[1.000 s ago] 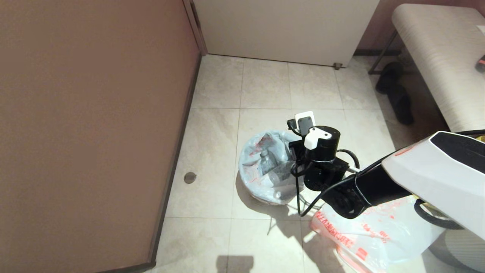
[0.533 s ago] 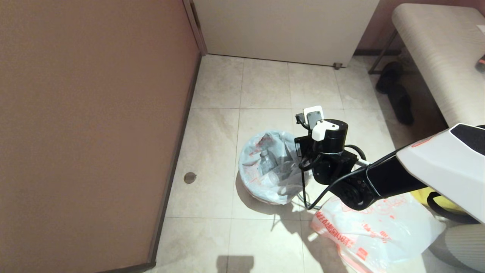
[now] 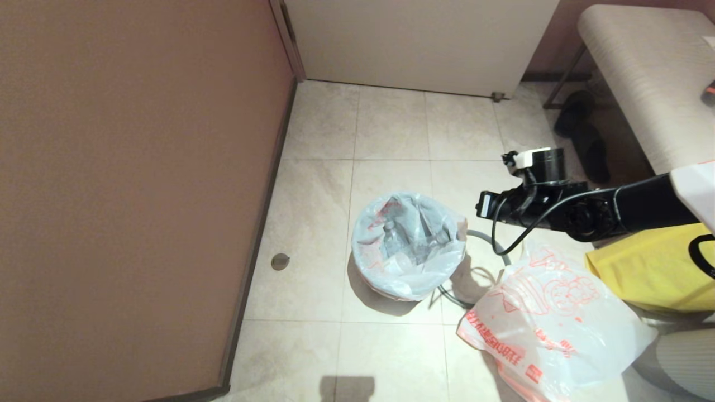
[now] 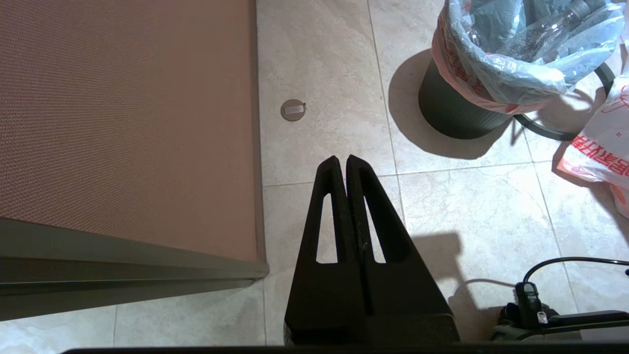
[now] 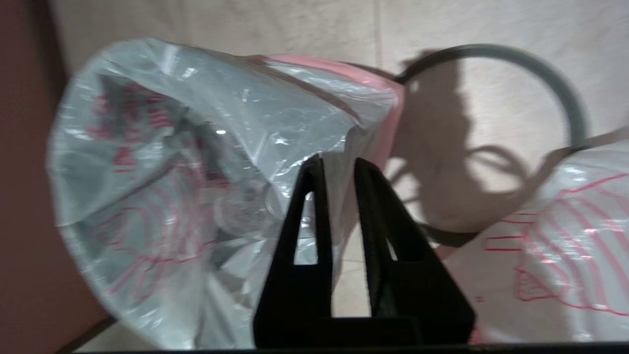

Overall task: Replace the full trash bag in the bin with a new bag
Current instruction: Place the trash bag on the floor

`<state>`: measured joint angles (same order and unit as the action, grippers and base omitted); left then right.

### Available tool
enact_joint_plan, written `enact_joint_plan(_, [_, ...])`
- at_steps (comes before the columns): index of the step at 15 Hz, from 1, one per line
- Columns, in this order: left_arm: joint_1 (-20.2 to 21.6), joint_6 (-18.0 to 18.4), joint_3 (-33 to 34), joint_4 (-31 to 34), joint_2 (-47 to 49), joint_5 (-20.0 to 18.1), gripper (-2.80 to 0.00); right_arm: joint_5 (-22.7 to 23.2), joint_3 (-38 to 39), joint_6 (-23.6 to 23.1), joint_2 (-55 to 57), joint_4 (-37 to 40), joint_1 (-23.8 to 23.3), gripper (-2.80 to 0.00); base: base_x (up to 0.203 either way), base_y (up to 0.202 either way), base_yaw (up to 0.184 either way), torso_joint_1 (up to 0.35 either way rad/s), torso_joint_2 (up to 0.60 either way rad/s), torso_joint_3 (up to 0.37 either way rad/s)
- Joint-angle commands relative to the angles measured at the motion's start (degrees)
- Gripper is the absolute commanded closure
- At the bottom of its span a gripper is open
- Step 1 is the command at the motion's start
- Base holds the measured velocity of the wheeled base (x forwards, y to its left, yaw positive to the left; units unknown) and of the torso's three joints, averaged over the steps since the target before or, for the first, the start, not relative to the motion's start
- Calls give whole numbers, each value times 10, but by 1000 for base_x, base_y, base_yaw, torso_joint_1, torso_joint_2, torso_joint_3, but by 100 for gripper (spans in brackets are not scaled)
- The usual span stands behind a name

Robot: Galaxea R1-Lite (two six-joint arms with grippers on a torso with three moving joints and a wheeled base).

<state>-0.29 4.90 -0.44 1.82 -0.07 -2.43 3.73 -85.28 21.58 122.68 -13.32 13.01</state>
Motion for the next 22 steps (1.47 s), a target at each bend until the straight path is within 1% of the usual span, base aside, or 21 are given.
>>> enact_joint_plan(1, [0,1,0,0,1,0,0,205,-12,63,-8,7,-53,-280,0,0,0,0,0,0])
enact_joint_plan(2, [0,0,0,0,1,0,0,283,-16,94,0,4,-86,-280,0,0,0,0,0,0])
enact_joint_plan(3, [0,1,0,0,1,0,0,356,-19,131,21,-17,-111,-280,0,0,0,0,0,0])
enact_joint_plan(4, [0,1,0,0,1,0,0,411,-21,165,50,-59,-126,-280,0,0,0,0,0,0])
enact_joint_plan(5, [0,1,0,0,1,0,0,444,-28,192,81,-99,-137,-280,0,0,0,0,0,0])
enact_joint_plan(6, [0,1,0,0,1,0,0,468,-52,225,123,-139,-145,-280,0,0,0,0,0,0])
enact_joint_plan(8, [-1,0,0,0,1,0,0,505,-137,290,208,-188,-155,-280,0,0,0,0,0,0])
enact_joint_plan(10, [0,0,0,0,1,0,0,528,-226,328,287,-209,-156,-280,0,0,0,0,0,0])
enact_joint_plan(12, [-1,0,0,0,1,0,0,541,-272,346,342,-243,-151,-280,0,0,0,0,0,0])
enact_joint_plan(13, [0,0,0,0,1,0,0,548,-278,350,348,-261,-143,-280,0,0,0,0,0,0])
enact_joint_plan(15, [0,1,0,0,1,0,0,548,-278,345,362,-262,-141,-280,0,0,0,0,0,0])
enact_joint_plan(17, [0,0,0,0,1,0,0,547,-278,309,373,-262,-149,-280,0,0,0,0,0,0])
enact_joint_plan(19, [0,0,0,0,1,0,0,548,-277,305,370,-262,-152,-280,0,0,0,0,0,0])
enact_joint_plan(21, [0,1,0,0,1,0,0,548,-275,307,370,-252,-133,-280,0,0,0,0,0,0])
enact_joint_plan(22, [-1,0,0,0,1,0,0,548,-273,307,369,-232,-123,-280,0,0,0,0,0,0])
